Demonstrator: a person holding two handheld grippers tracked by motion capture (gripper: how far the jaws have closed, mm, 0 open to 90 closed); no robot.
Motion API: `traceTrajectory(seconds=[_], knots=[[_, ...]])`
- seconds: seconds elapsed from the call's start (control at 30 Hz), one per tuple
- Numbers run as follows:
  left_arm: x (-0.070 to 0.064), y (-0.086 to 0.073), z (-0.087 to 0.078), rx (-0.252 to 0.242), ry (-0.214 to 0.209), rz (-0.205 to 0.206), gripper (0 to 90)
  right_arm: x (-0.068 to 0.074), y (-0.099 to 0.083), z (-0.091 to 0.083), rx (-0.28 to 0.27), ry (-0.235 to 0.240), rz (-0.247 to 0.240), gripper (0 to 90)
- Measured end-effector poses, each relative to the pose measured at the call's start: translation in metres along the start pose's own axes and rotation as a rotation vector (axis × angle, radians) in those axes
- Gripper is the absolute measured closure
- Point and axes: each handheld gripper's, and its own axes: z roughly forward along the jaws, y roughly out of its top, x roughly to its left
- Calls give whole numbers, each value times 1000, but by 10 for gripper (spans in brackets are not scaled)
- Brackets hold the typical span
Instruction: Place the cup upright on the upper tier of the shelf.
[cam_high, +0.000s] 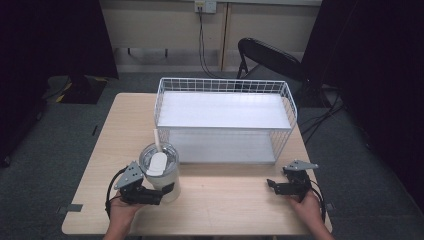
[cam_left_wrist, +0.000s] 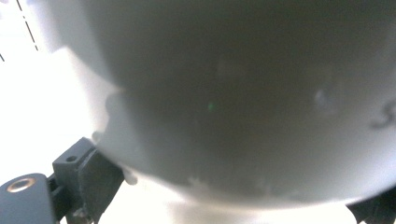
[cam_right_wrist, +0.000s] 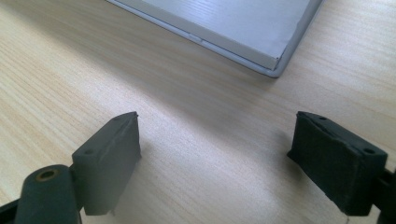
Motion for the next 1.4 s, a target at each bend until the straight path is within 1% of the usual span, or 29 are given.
traceTrajectory(seconds=[0.1, 0.17, 0.23, 0.37, 0.57, 0.67, 0.77, 0.8, 0.83, 0.87, 0.9, 0.93, 1.03, 1.1, 1.13, 1.17, 1.2, 1.23, 1.27, 1.33, 1.4], knots=[[0, 1, 0, -7, -1, 2, 71, 0, 0, 0, 0, 0, 0, 153], [0, 3, 1, -7, -1, -7, 67, 0, 0, 0, 0, 0, 0, 154], [-1, 3, 2, -10, -2, -2, 65, 0, 0, 0, 0, 0, 0, 154], [-1, 2, 3, -21, -1, -15, 56, 0, 0, 0, 0, 0, 0, 154], [1, 2, 5, -40, -21, -25, 45, 0, 0, 0, 0, 0, 0, 154], [1, 2, 5, -46, -32, -41, 29, 0, 0, 0, 0, 0, 0, 154], [0, 3, 5, -44, -23, -36, 35, 0, 0, 0, 0, 0, 0, 153], [-2, 2, 5, -50, -6, -35, 36, 0, 0, 0, 0, 0, 0, 154], [-2, 2, 5, -50, -6, -35, 40, 0, 0, 0, 0, 0, 0, 154], [-3, 3, 5, -40, 5, -15, 40, 0, 0, 0, 0, 0, 0, 153], [-3, 3, 4, -40, 7, -15, 52, 0, 0, 0, 0, 0, 0, 153], [-4, 3, 4, -44, 11, -21, 54, 0, 0, 0, 0, 0, 0, 154], [-4, 3, 4, -43, 10, -20, 55, 0, 0, 0, 0, 0, 0, 154], [-4, 4, 4, -38, 12, -13, 55, 0, 0, 0, 0, 0, 0, 154], [-4, 4, 4, -39, 8, -19, 56, 0, 0, 0, 0, 0, 0, 154], [-3, 4, 4, -46, 5, -35, 58, 0, 0, 0, 0, 0, 0, 154], [-3, 4, 4, -46, 5, -35, 59, 0, 0, 0, 0, 0, 0, 154], [-3, 4, 4, -55, 5, -59, 59, 0, 0, 0, 0, 0, 0, 154], [-2, 4, 3, -54, 5, -69, 60, 0, 0, 0, 0, 0, 0, 154], [-1, 6, 2, -57, 8, -75, 62, 0, 0, 0, 0, 0, 0, 154], [0, 8, 0, -61, 12, -64, 63, 0, 0, 0, 0, 0, 0, 154]])
